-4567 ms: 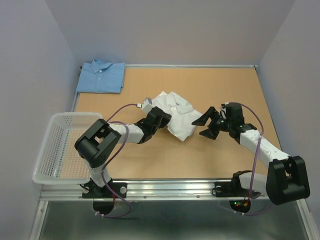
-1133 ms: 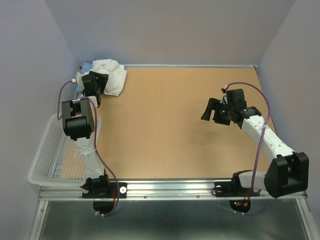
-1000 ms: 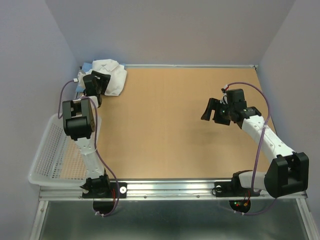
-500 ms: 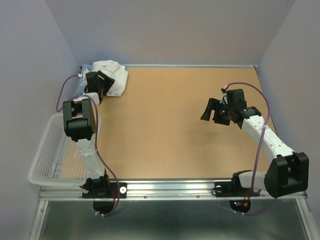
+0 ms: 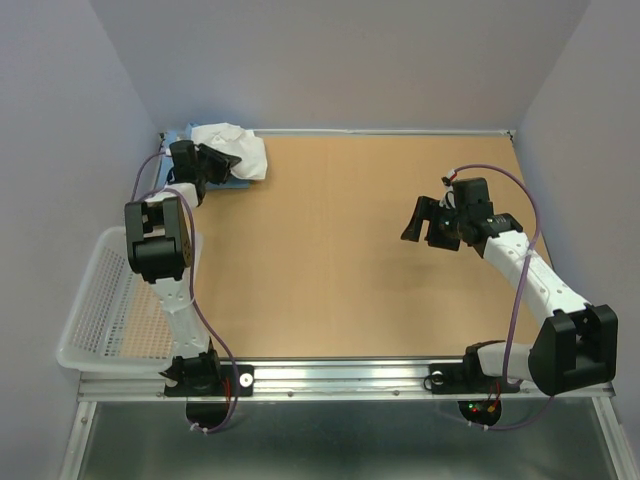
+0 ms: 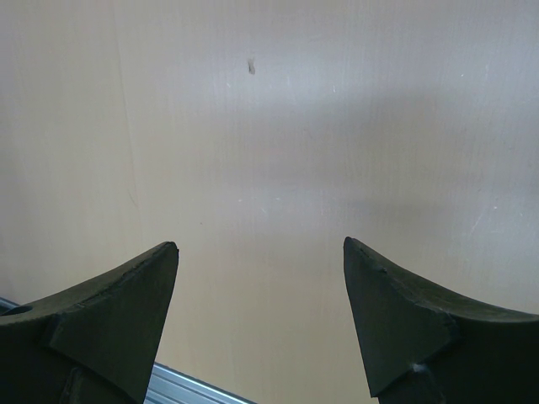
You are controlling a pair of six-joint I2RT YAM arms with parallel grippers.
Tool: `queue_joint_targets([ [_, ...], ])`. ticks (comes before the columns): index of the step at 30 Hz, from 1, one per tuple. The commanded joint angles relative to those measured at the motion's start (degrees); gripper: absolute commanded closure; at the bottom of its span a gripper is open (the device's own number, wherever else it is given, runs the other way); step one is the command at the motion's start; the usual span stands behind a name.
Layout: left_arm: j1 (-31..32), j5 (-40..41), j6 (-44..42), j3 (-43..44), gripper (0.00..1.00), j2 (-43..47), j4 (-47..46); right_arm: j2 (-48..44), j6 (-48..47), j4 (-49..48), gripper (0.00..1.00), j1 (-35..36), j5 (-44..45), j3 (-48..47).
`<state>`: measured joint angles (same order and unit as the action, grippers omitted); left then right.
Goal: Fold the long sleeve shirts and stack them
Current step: Neatly place the folded shirt to the corner
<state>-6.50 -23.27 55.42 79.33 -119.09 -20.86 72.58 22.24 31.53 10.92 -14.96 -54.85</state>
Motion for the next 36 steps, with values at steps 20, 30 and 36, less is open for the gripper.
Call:
queue_joint_targets([
  [20,2.5,5.0,-10.3,-7.8,0.07,17.6,20.8,-1.8,-1.1,-0.5,0.16,-0.1,-0.2,-4.2],
  [30,-6.1,19.1,-22.5,7.5,0.07,21.0,38.9,-2.5,-2.0,-0.4,0.16,-0.1,-1.6,-5.7],
  [36,-12.6,10.7,-25.5,12.5,0.07,12.7,39.2,-2.4,-3.4,-0.5,0.16,-0.2,-2.2,-5.8],
])
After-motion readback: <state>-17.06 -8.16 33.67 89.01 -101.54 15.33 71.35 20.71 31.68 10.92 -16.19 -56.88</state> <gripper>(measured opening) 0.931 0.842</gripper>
